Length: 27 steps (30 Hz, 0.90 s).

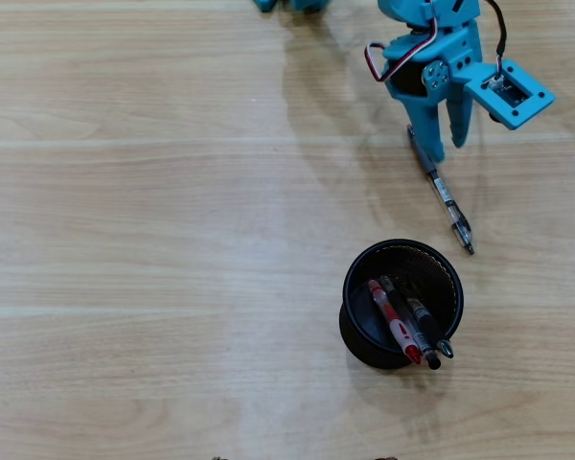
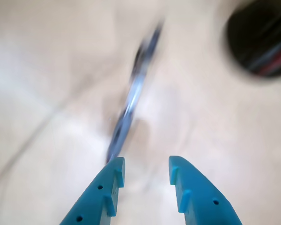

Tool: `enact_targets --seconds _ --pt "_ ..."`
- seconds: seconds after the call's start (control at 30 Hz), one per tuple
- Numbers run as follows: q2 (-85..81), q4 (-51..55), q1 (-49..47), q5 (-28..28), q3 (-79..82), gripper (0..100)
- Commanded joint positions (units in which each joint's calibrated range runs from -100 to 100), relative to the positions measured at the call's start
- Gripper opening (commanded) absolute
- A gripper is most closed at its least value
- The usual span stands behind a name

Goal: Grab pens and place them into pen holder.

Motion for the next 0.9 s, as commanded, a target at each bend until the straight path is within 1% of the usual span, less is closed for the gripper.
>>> enact_targets --seconds 0.0,0.07,0.2,0.23,0.27,0.37,0.63,0.87 --pt "2.08 15.41 -2.74 -5.27 0.12 12" --pt "5.21 14.89 -2.98 -6.21 -0.33 12" --pt "12.65 13.51 -3.15 -6.42 -4.77 13" --pt "13.92 13.51 -3.23 -6.42 -5.86 15" --pt "16.45 13.43 -3.87 -6.37 -8.75 20" --pt "19.92 13.43 -4.68 -6.11 -13.28 26" --pt "26.85 13.34 -6.77 -6.47 -22.52 26" --pt "36.23 13.26 -5.08 -6.47 -24.51 26"
